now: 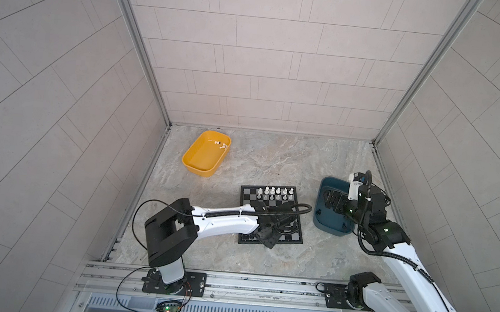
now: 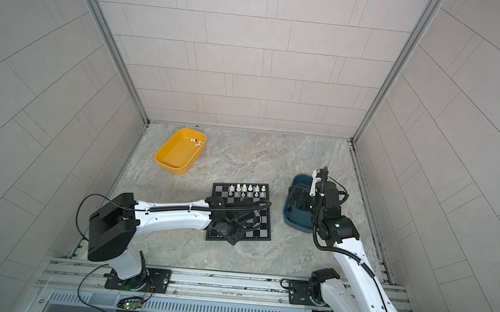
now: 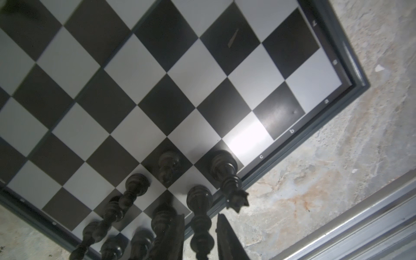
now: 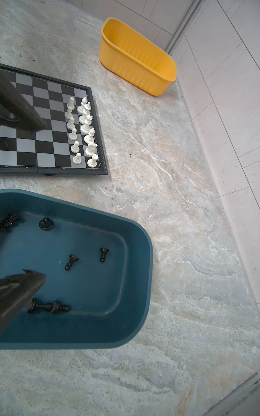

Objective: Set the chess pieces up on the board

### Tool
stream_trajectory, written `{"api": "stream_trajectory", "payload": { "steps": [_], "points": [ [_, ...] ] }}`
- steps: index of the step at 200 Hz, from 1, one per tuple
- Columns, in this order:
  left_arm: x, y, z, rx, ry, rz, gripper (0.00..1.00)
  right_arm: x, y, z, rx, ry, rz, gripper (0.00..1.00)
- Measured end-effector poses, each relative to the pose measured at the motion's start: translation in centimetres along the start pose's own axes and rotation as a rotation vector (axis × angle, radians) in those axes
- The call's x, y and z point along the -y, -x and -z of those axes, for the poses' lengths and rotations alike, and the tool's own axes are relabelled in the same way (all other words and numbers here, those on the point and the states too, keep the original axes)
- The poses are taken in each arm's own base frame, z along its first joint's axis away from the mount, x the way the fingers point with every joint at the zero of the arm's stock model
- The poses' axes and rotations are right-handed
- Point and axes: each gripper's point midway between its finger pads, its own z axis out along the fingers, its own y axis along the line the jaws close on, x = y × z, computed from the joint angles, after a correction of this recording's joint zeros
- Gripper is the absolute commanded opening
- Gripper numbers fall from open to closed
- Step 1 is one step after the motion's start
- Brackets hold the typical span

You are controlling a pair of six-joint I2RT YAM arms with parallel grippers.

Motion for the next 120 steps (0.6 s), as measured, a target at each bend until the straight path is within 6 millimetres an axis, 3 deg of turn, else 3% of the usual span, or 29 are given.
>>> {"api": "stream_trajectory", "payload": {
  "steps": [120],
  "points": [
    [-0.53, -0.03, -0.90, -0.019, 0.023, 0.015, 0.23, 0.08, -0.02, -0.08, -0.001, -0.005, 0.004, 0.98]
  ]
}}
